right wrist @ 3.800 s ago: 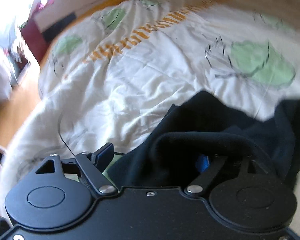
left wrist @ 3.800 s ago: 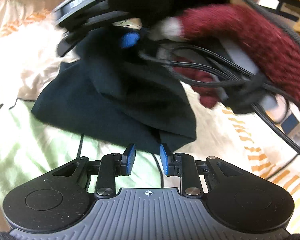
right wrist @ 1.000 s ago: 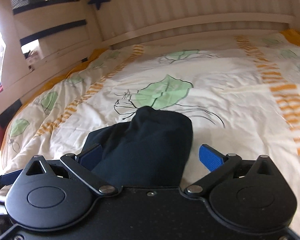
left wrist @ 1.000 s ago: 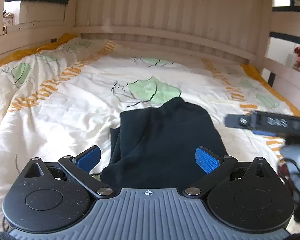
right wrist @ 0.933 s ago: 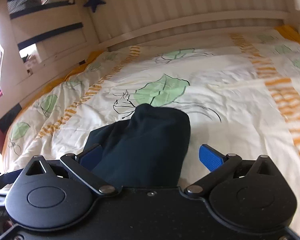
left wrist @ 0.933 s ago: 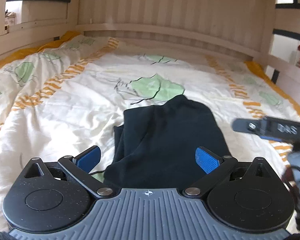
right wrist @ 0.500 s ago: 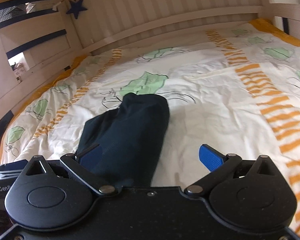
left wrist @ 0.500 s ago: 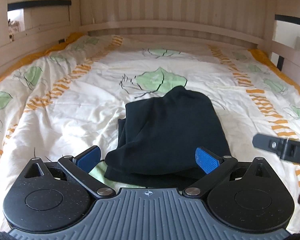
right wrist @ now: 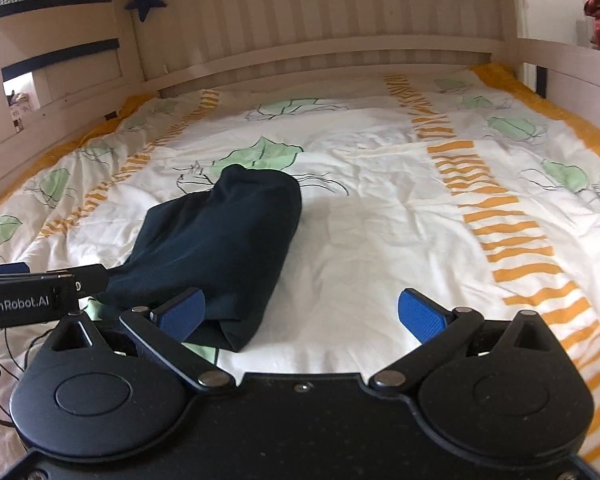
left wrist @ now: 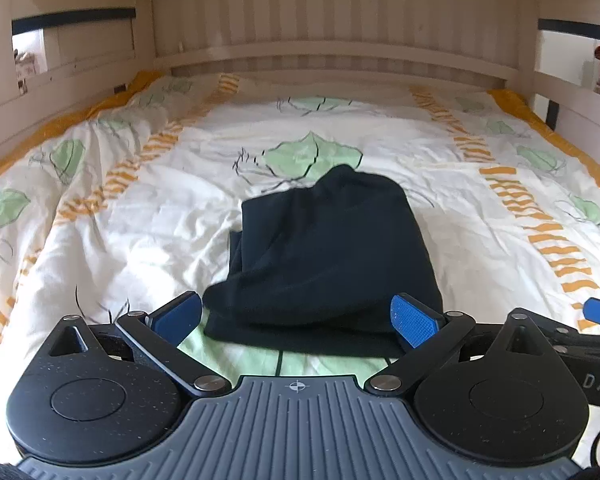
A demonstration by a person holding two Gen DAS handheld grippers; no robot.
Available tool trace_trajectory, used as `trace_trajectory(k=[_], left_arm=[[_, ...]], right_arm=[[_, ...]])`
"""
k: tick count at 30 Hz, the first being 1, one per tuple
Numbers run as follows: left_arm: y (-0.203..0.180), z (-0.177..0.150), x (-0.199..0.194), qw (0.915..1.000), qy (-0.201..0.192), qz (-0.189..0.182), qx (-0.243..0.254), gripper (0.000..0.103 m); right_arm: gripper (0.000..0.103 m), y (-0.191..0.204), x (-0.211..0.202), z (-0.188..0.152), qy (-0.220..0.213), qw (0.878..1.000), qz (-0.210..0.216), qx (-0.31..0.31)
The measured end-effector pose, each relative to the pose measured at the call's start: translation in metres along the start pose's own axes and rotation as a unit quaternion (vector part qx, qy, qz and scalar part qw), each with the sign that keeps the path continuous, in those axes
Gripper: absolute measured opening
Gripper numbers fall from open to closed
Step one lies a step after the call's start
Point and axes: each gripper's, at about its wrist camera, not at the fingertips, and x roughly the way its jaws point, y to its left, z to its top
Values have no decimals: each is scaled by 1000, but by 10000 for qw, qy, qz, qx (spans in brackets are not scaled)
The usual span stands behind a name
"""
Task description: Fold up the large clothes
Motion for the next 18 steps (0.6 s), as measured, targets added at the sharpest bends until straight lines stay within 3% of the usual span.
trace_trajectory(k=[9,18], left_arm=[[1,-7,-1,9998,188,102,-56,102],[4,-9,-2,9995,280,144,-100,102]], right_arm=[[102,-4,-6,-6,149,9995,265,95],[102,2,-12,-6,63,9997,223,-31]])
